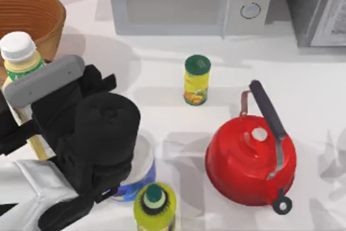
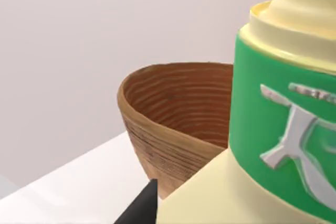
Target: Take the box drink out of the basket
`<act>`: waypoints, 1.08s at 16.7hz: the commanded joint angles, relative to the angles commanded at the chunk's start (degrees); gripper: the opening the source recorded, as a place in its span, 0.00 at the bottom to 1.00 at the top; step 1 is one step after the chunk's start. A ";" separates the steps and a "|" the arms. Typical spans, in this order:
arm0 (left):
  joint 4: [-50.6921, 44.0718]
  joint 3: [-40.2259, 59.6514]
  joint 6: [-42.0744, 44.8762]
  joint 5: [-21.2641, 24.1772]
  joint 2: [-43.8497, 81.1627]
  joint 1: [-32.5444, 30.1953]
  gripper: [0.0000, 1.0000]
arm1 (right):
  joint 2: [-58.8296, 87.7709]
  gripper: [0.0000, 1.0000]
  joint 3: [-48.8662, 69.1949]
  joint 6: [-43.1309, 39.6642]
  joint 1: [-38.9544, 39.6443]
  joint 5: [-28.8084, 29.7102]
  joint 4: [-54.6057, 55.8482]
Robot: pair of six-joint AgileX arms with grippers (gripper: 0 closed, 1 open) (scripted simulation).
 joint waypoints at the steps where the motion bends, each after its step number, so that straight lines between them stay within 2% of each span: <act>1: 3.09 -0.56 2.41 0.77 0.32 1.69 0.00 | 0.00 1.00 0.00 0.00 0.00 0.00 0.00; 6: 26.72 -3.55 15.20 4.12 5.56 8.13 0.00 | 0.00 1.00 0.00 0.00 0.00 0.00 0.00; 10: 43.69 -5.61 21.06 6.25 12.50 8.45 0.00 | 0.00 1.00 0.00 0.00 0.00 0.00 0.00; 14: 51.96 -6.81 23.21 6.41 19.24 5.72 0.00 | 0.00 1.00 0.00 0.00 0.00 0.00 0.00; 18: 53.50 -7.05 23.43 6.25 20.70 4.90 0.00 | 0.00 1.00 0.00 0.00 0.00 0.00 0.00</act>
